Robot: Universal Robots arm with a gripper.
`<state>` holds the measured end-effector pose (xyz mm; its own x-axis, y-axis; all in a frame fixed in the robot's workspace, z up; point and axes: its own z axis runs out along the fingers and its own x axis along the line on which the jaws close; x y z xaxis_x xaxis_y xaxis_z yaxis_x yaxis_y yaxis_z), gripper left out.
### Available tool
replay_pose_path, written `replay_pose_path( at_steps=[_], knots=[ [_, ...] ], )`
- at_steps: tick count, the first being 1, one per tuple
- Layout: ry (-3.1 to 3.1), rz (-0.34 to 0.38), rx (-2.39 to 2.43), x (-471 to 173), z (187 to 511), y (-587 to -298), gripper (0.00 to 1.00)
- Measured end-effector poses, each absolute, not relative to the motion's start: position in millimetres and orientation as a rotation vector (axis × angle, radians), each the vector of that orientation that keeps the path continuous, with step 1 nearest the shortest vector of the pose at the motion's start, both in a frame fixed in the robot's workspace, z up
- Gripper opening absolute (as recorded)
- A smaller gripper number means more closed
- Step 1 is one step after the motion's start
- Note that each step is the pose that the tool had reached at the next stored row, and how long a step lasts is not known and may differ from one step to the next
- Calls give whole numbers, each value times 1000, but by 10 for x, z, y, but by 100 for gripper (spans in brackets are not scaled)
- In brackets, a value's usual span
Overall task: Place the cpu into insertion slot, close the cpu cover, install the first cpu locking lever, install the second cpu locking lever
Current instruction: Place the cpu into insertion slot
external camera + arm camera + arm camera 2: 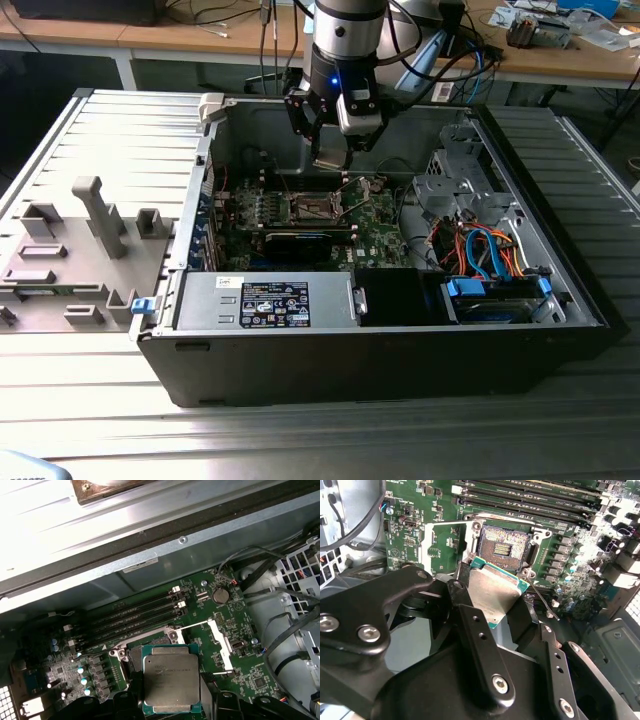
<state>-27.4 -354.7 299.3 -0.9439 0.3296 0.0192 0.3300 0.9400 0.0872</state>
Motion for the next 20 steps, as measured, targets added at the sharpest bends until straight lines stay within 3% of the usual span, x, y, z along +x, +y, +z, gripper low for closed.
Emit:
replay_pose_path(
  at_steps=[20],
  knots=[
    [-3086, -140, -551, -274, 2989, -3547, 55]
  ],
)
